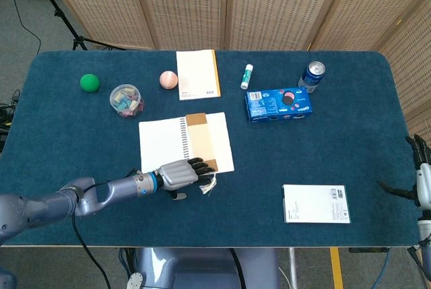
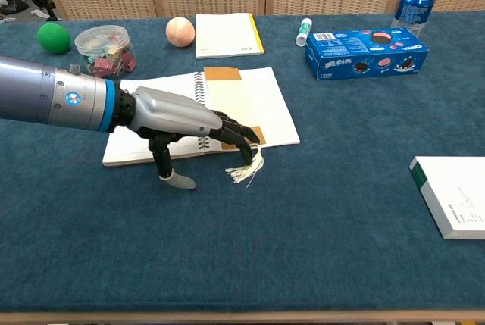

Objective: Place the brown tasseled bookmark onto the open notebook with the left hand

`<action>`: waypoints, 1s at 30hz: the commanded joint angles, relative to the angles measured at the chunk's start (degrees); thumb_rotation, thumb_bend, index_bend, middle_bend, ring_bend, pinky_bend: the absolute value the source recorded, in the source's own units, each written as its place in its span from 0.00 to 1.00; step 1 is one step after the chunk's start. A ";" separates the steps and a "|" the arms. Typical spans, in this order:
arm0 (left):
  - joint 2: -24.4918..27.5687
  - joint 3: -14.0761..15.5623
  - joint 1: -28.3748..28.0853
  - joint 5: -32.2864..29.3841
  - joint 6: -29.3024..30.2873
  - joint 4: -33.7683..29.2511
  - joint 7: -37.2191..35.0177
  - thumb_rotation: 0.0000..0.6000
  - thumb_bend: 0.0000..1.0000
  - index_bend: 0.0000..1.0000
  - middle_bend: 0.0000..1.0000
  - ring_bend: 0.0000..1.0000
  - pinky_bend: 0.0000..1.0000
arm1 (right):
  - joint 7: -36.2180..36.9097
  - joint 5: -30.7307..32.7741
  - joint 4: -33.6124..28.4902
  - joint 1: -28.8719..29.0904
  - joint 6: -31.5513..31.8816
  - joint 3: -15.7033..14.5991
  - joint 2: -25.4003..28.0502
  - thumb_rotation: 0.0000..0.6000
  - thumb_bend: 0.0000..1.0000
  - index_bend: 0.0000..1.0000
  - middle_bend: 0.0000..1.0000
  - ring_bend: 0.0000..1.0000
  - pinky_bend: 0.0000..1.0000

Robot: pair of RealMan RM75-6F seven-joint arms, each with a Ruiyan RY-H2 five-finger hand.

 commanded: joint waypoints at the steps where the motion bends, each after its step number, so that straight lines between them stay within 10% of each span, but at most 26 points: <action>1: 0.05 0.07 0.18 0.00 0.19 0.10 0.11 1.00 0.34 0.18 0.00 0.00 0.00 | 0.02 0.00 -0.01 -0.01 0.00 0.01 0.01 1.00 0.00 0.00 0.00 0.00 0.00; 30: 1.02 0.59 0.77 0.62 1.41 -0.67 0.60 1.00 0.34 0.18 0.00 0.00 0.00 | -0.28 -0.08 -0.35 -0.09 0.29 -0.01 0.04 1.00 0.00 0.00 0.00 0.00 0.00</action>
